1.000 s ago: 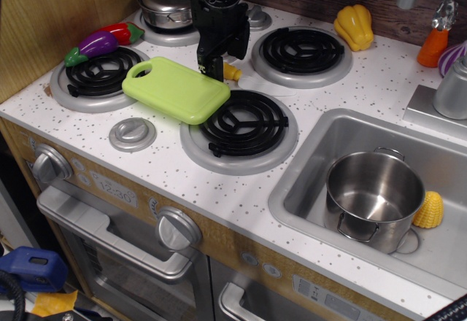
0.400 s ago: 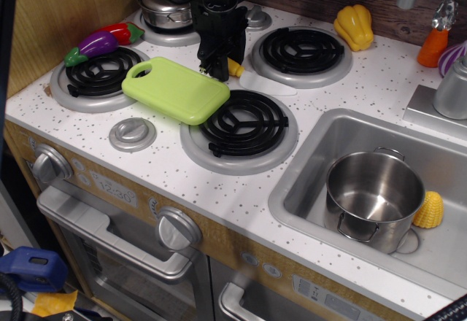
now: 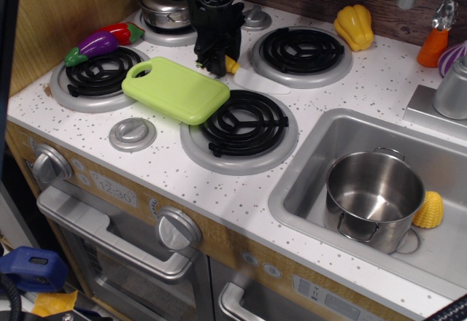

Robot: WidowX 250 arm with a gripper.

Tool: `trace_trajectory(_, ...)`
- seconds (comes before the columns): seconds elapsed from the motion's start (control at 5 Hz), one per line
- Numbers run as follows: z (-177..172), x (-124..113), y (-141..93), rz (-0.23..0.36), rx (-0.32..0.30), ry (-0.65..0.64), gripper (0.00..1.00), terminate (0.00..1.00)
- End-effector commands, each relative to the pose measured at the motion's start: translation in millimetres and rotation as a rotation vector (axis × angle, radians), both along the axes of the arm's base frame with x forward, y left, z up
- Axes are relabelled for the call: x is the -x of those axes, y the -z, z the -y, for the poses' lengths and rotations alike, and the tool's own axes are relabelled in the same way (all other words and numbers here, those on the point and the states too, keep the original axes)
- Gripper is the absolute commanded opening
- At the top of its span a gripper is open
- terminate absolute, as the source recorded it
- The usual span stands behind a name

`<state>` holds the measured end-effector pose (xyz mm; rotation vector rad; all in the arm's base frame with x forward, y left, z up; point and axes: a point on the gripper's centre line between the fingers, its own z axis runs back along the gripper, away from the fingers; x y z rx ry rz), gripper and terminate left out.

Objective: Put knife on cutting board

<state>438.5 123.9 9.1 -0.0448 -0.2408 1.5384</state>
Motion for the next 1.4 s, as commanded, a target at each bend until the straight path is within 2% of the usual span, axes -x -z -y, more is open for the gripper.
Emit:
trace_trajectory(0.0,0.8,-9.0,-66.9,0.03,-0.072,-0.011,0.0,0.0)
trace_trajectory(0.4,5.0,-4.0,-95.7,0.0,-0.101,-0.092,0.0,0.0)
trace_trajectory(0.6,-2.5,12.7,-102.5,-0.009,-0.097,-0.116,0.0,0.0)
trace_trajectory(1.2,-21.4,59.4,-92.7,0.046,-0.104,-0.169,0.0,0.0)
